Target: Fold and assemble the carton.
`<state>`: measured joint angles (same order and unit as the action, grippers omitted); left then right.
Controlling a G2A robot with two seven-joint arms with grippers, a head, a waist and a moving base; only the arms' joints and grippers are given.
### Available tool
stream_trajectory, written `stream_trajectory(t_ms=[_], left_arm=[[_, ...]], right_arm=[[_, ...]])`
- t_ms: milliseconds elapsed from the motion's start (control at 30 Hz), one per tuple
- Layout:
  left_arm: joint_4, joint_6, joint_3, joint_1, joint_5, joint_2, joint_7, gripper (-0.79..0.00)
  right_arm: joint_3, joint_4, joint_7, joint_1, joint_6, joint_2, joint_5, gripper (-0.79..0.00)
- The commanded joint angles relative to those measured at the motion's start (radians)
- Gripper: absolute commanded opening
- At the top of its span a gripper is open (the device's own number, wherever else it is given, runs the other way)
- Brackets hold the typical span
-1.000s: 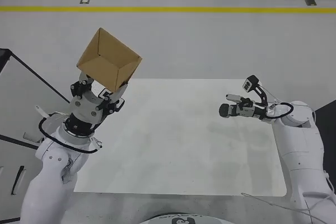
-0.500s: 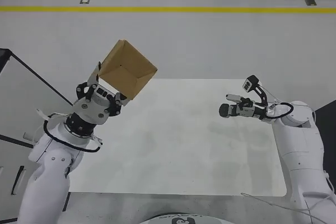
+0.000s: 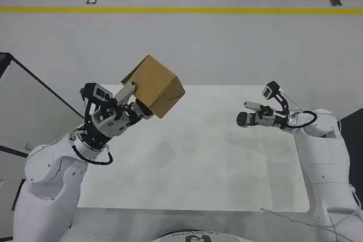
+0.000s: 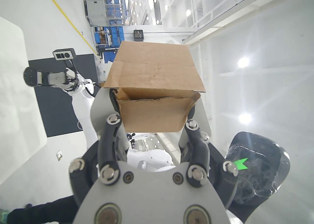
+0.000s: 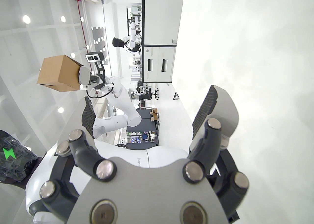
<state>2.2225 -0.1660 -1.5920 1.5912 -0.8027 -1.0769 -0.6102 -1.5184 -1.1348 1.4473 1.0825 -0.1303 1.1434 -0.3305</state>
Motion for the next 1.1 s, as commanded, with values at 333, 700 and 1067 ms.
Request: stream_trajectory(t_ms=[333, 700, 1067], left_arm=[[-0.105, 0.345, 0.053, -0.053, 0.467, 0.009, -0.085, -0.785], [-0.210, 0.523, 0.093, -0.084, 0.566, 0.008, -0.124, -0.785], [-0.303, 0.778, 0.184, -0.219, 1.006, 0.010, -0.144, -0.785]], right_arm=[[0.000, 0.000, 0.000, 0.000, 0.000, 0.000, 0.000, 0.000], [0.000, 0.000, 0.000, 0.000, 0.000, 0.000, 0.000, 0.000], [0.000, 0.000, 0.000, 0.000, 0.000, 0.000, 0.000, 0.000]])
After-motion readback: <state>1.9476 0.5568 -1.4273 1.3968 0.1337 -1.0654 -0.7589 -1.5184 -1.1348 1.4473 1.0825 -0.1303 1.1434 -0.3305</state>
